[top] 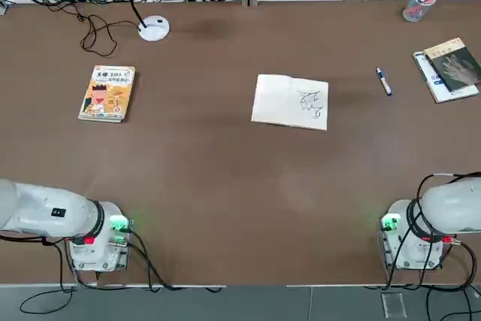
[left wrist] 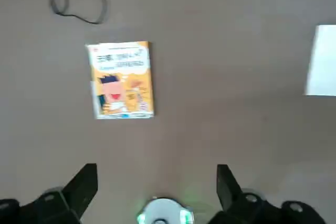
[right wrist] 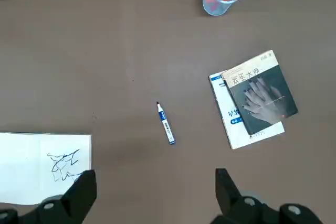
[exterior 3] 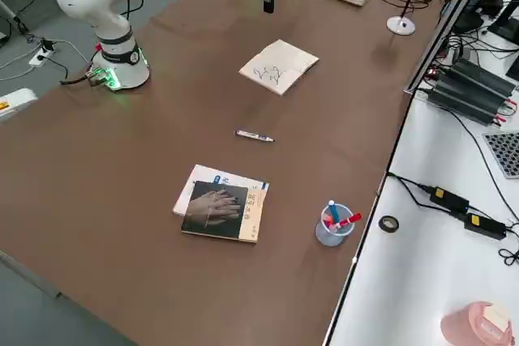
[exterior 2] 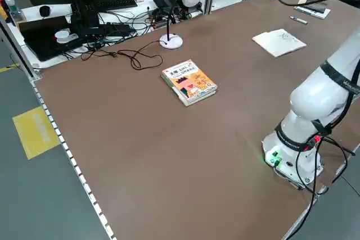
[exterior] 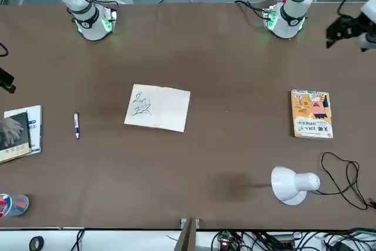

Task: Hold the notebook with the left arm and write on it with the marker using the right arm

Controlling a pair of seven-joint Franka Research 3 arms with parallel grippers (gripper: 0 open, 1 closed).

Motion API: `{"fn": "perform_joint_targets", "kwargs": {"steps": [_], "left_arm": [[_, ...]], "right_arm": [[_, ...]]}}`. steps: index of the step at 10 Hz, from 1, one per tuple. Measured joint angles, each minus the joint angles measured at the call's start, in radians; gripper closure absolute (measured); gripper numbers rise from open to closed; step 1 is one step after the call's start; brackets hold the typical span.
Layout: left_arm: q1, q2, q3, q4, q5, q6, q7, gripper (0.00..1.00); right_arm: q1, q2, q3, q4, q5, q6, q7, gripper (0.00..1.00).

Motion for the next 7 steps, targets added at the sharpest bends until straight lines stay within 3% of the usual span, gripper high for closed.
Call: {"fn": "perform_joint_targets", "kwargs": {"steps": [7], "left_arm": [[-0.01, 0.056, -0.249, 0.0, -0.034, 0.052, -0.257, 0.0]], "right_arm": [[0.001, 0.0, 0.001, 0.0, 0.0, 0.0, 0.0, 0.0]]}}
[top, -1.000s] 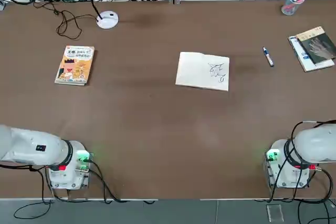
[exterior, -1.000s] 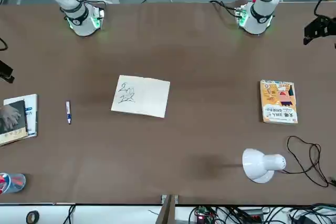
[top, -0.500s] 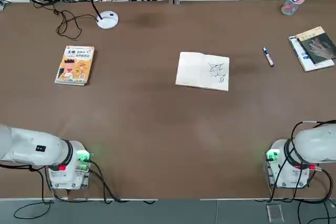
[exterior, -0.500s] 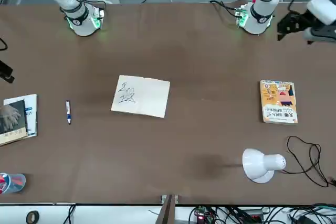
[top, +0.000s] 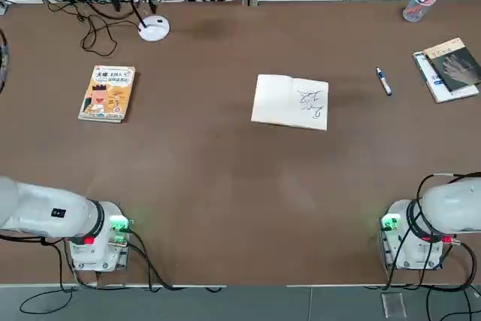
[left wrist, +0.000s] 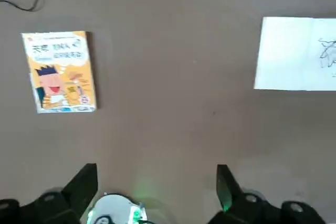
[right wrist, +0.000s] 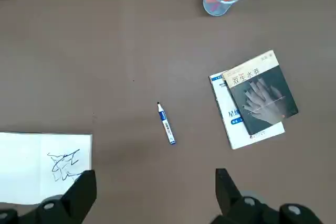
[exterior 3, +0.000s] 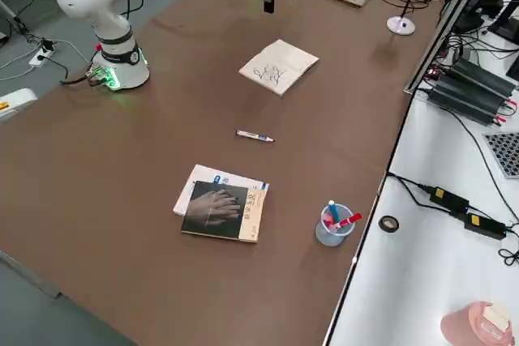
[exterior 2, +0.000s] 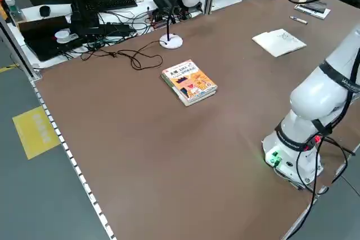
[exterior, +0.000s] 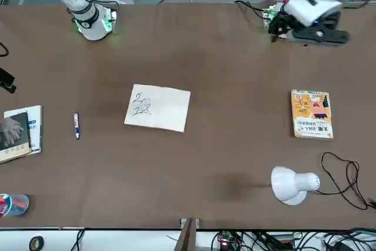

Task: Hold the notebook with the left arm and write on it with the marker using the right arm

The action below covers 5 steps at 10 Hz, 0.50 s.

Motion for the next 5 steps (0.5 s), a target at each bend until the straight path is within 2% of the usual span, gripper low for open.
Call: {"fn": "perform_joint_targets", "kwargs": {"steps": [5], "left_arm": [[-0.001, 0.084, -0.111, -0.002, 0.0, 0.088, -0.132, 0.0]], "right_arm": [[0.0, 0.0, 0.0, 0.0, 0.0, 0.008, 0.0, 0.0]]}}
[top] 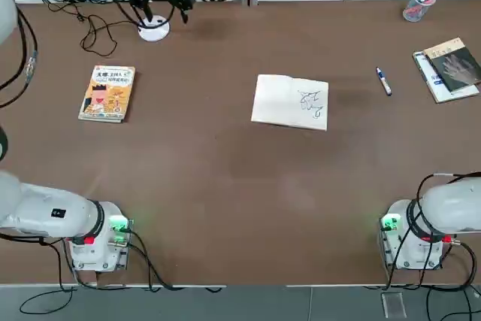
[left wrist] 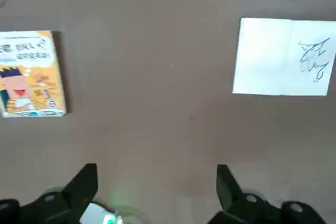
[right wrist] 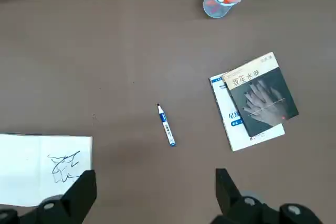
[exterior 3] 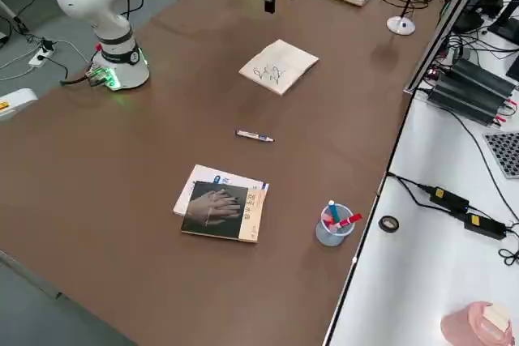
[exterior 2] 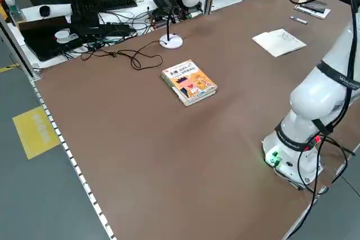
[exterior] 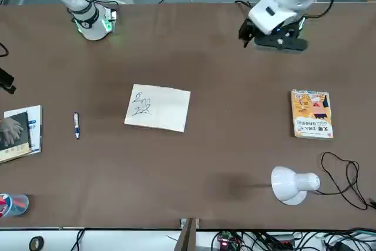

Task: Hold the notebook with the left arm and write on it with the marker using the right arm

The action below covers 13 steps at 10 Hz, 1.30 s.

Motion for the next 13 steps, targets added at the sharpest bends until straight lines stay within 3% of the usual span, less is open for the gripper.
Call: {"fn": "perform_joint_targets", "kwargs": {"steps": [3, 13], "left_arm": [[-0.012, 0.059, -0.046, -0.004, 0.015, 0.055, -0.076, 0.0], [-0.196, 0.22, -0.055, -0.06, 0.18, 0.264, -0.315, 0.0]], "right_arm": [[0.0, 0.0, 0.0, 0.0, 0.0, 0.001, 0.0, 0.0], [0.0, 0.0, 0.0, 0.0, 0.0, 0.002, 0.0, 0.0]]}}
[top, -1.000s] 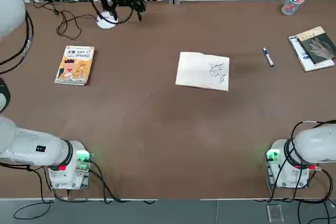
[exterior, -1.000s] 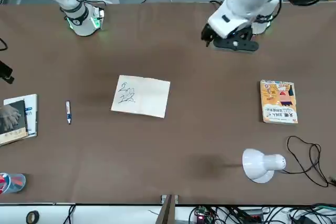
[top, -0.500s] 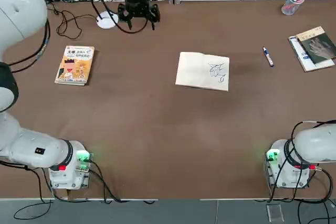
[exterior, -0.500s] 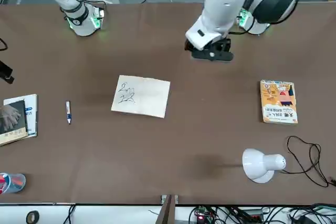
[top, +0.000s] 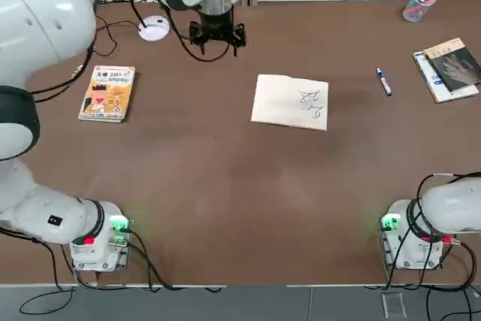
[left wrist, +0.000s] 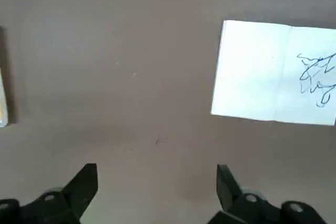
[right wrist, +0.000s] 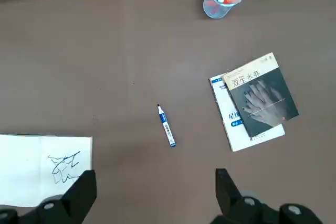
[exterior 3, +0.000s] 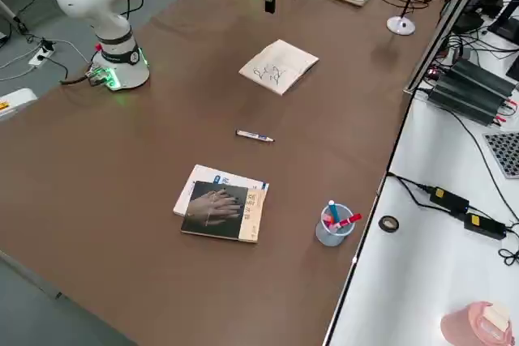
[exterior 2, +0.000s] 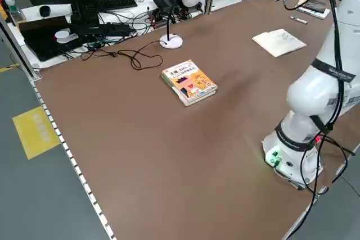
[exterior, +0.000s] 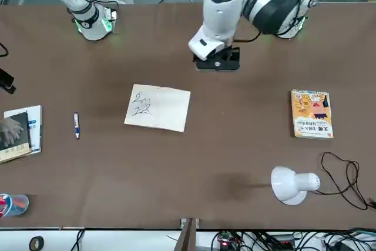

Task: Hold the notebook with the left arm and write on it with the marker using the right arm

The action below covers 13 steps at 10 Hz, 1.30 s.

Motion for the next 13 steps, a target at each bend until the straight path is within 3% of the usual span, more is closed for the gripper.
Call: {"fn": "perform_joint_targets", "kwargs": {"steps": [8, 13], "left_arm": [[-0.056, 0.164, 0.0, -0.001, 0.123, 0.186, -0.119, 0.0], [-0.054, 0.238, 0.001, 0.001, 0.223, 0.223, -0.164, 0.0]], "right_arm": [[0.0, 0.0, -0.001, 0.0, 0.0, 0.0, 0.0, 0.0], [0.0, 0.0, -0.002, 0.0, 0.0, 0.0, 0.0, 0.0]]}}
